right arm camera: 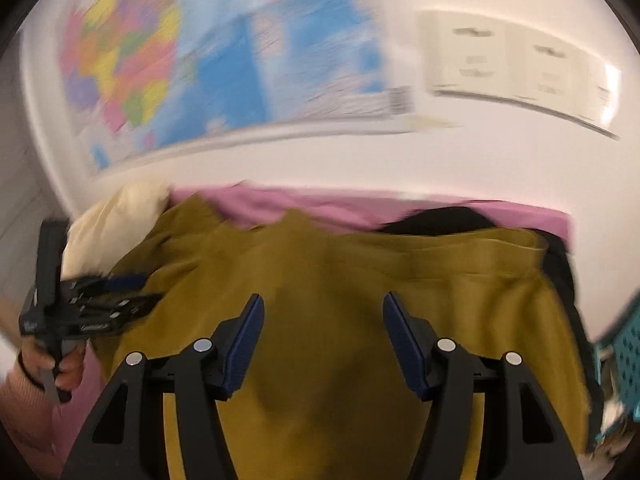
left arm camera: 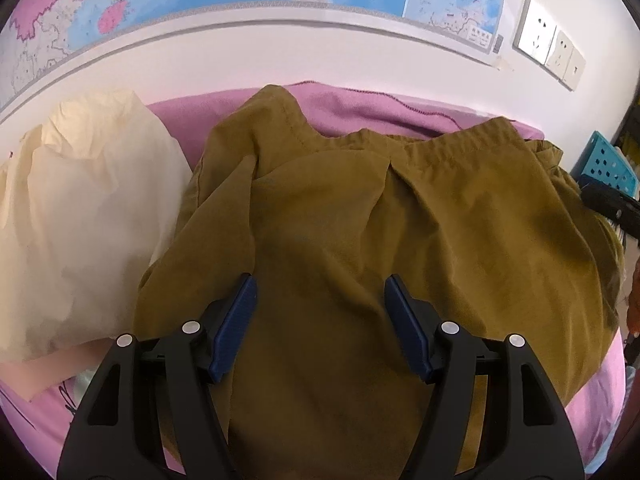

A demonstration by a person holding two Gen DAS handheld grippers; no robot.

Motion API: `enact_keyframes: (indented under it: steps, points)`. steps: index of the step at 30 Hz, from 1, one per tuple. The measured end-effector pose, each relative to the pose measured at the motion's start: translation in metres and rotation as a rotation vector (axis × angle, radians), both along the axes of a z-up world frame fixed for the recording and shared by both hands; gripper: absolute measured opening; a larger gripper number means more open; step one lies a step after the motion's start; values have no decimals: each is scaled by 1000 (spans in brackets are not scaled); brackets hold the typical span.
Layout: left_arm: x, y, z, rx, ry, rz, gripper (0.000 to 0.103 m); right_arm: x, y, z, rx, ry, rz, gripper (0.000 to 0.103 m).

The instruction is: Fold large clothes

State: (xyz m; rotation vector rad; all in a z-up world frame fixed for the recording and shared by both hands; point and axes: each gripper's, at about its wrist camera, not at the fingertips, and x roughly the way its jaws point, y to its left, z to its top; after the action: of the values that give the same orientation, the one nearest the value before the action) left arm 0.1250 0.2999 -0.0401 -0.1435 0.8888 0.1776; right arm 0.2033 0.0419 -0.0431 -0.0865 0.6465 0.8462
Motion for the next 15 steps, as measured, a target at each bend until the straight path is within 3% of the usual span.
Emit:
enact_keyframes:
  steps: [3, 6, 8, 11, 15]
  points:
    - [0, -1, -4, 8, 6, 0, 66, 16, 29, -19, -64, 44, -5, 60]
    - [1, -1, -6, 17, 4, -7, 66, 34, 32, -39, -57, 108, -23, 59]
    - [3, -1, -10, 15, 6, -8, 66, 36, 33, -47, -60, 104, -17, 60]
    - [2, -3, -15, 22, 12, -4, 66, 31, 30, -46, -69, 95, -18, 60]
    - [-25, -3, 5, -12, -65, -18, 70, 16, 9, -29, -6, 120, -9, 61]
